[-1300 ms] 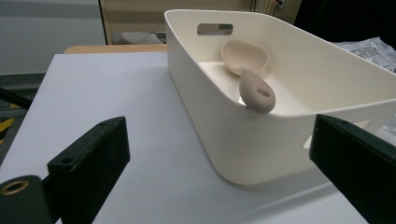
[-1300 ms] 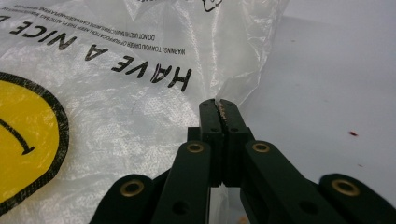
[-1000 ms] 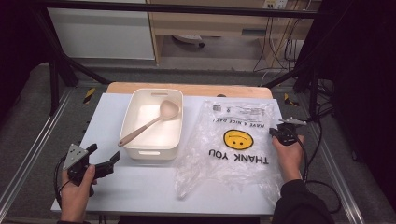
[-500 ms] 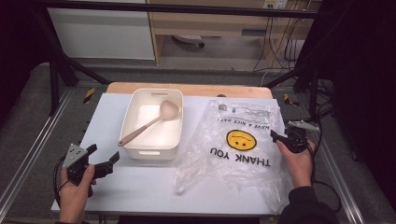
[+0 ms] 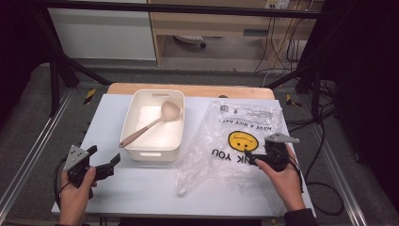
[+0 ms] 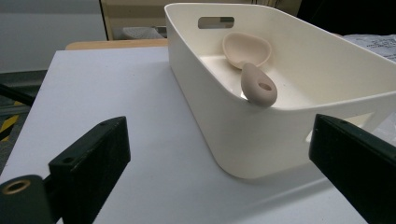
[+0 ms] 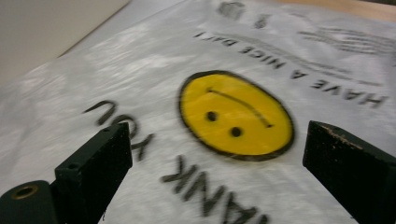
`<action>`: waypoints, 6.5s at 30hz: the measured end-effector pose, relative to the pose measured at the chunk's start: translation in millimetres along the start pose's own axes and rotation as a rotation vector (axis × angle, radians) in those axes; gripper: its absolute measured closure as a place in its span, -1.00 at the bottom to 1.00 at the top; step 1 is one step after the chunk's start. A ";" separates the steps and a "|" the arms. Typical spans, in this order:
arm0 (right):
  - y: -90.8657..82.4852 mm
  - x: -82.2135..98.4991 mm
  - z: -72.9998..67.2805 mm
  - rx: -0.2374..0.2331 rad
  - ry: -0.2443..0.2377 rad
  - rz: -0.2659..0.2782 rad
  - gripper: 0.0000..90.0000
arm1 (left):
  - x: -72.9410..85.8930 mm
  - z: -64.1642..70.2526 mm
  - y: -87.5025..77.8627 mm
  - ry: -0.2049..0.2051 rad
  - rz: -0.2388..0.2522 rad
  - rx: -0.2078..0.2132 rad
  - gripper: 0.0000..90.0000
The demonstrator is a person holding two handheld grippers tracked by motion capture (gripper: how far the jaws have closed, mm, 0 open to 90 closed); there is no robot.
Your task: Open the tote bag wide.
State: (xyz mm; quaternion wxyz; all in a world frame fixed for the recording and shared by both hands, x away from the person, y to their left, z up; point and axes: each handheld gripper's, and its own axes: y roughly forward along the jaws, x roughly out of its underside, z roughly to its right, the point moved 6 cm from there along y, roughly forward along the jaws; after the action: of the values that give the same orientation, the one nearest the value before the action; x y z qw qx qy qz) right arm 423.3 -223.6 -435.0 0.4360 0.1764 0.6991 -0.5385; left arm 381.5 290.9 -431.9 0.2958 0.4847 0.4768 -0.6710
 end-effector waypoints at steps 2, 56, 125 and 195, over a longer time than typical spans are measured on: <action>0.7 3.3 -18.4 -0.034 -0.033 -0.017 -0.80 | 0.1 0.3 0.2 0.000 -0.003 0.002 -0.89; 62.1 23.1 -120.5 -0.273 -0.269 -0.186 1.00 | -0.9 4.7 -0.2 0.035 -0.007 0.019 -0.88; 98.4 -22.6 -115.1 -0.195 -0.178 -0.094 1.00 | -0.1 6.6 0.1 0.034 -0.013 0.026 -0.88; 34.3 -58.5 -69.1 -0.145 -0.084 0.028 -0.82 | 0.4 8.2 -1.2 0.030 -0.009 0.040 -0.89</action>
State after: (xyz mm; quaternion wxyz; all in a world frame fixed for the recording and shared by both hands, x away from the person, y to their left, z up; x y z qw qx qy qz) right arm 451.5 -135.7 -406.0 0.4840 0.1314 0.7147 -0.4875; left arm 377.3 283.8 -431.3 0.2759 0.4985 0.4696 -0.6744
